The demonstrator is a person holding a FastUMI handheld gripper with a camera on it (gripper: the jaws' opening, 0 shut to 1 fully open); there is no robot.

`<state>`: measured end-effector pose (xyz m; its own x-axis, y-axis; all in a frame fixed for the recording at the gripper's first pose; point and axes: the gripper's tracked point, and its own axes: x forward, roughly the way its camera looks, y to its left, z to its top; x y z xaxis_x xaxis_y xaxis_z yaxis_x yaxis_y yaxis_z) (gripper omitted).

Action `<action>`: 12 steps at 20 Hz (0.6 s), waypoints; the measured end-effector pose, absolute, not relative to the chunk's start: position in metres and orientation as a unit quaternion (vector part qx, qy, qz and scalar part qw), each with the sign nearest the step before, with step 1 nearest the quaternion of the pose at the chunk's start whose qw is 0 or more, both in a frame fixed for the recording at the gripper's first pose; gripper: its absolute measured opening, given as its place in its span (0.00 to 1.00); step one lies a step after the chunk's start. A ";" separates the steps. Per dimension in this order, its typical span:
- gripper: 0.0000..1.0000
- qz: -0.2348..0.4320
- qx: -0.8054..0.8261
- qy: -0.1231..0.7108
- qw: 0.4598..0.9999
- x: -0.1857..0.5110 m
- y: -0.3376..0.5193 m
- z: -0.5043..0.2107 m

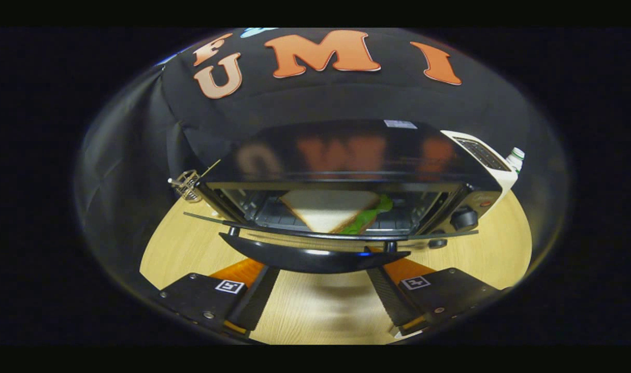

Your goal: Open the toaster oven, put the food inside, and close the toaster oven door.

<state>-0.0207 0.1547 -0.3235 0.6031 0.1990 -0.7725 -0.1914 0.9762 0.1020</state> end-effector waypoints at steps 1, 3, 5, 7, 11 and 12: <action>0.94 0.106 0.008 0.425 0.899 -0.013 0.154 -0.318; 0.94 0.099 0.017 0.411 0.906 -0.001 0.149 -0.305; 0.94 0.100 0.005 0.434 0.895 -0.008 0.146 -0.305; 0.95 0.105 -0.004 0.427 0.898 -0.010 0.143 -0.296; 0.94 0.120 0.006 0.392 0.912 -0.009 0.142 -0.254; 0.94 0.122 0.010 0.380 0.917 -0.006 0.140 -0.241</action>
<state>-0.0062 0.1400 -0.2405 0.6811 0.2306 -0.6949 -0.2155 0.9702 0.1107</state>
